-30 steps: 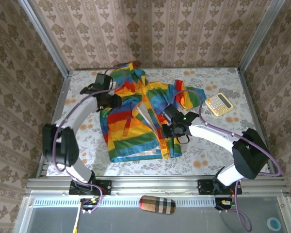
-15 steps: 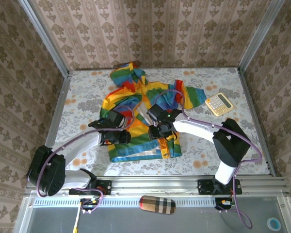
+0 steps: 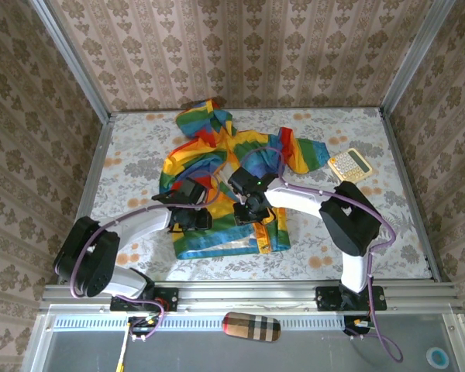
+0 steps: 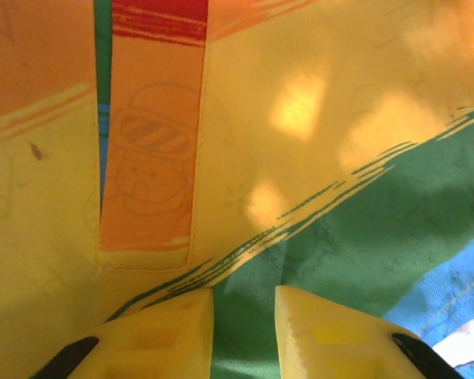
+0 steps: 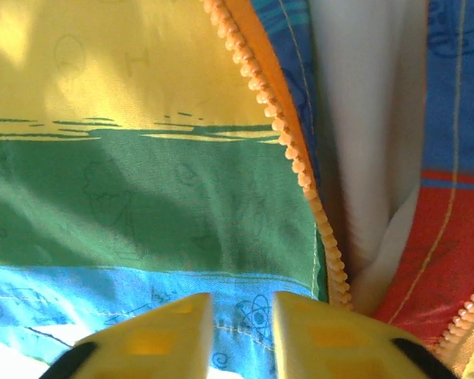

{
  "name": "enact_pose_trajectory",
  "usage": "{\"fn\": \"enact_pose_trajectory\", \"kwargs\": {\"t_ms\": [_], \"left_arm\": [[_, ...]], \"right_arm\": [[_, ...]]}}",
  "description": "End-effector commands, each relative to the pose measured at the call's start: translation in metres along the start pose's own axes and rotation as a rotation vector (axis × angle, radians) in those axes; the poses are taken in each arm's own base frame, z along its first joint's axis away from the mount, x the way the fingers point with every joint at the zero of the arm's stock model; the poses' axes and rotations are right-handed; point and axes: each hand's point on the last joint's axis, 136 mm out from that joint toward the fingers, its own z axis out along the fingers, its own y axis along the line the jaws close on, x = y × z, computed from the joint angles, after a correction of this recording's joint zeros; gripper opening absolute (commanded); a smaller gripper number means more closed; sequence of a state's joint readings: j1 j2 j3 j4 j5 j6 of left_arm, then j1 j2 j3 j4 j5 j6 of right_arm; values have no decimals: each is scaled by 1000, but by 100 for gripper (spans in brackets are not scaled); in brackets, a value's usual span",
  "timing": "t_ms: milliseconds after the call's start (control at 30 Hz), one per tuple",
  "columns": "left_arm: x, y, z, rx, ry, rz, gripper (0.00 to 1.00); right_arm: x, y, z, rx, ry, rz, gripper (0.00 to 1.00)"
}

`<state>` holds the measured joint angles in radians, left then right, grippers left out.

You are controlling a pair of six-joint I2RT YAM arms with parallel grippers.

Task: Zip up the jacket

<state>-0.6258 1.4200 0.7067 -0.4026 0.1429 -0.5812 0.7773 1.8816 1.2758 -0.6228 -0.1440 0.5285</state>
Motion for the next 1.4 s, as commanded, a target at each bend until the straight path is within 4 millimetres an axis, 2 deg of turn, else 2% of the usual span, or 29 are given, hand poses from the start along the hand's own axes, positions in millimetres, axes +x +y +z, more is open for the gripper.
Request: {"fn": "enact_pose_trajectory", "kwargs": {"t_ms": [0,267,500,633,800,900,1133,1367], "left_arm": [[2,7,3,-21,5,-28,27],[3,10,5,-34,11,-35,26],[-2,6,2,-30,7,-29,26],[-1,6,2,-28,8,-29,26],[3,8,5,-31,18,-33,26],[4,8,7,-28,21,-35,26],[3,8,6,-30,21,-33,26],[4,8,6,-30,22,-33,26]], "right_arm": [[2,11,-6,-39,32,-22,14],[-3,32,-24,-106,-9,-38,3],[-4,35,-26,-118,-24,-31,1],[-6,23,-28,-56,-41,-28,8],[-6,-11,-31,100,-52,-24,21],[-6,-23,-26,146,-37,-22,25],[-5,-27,-14,170,7,-29,29],[1,-14,4,94,57,-31,34]]}}
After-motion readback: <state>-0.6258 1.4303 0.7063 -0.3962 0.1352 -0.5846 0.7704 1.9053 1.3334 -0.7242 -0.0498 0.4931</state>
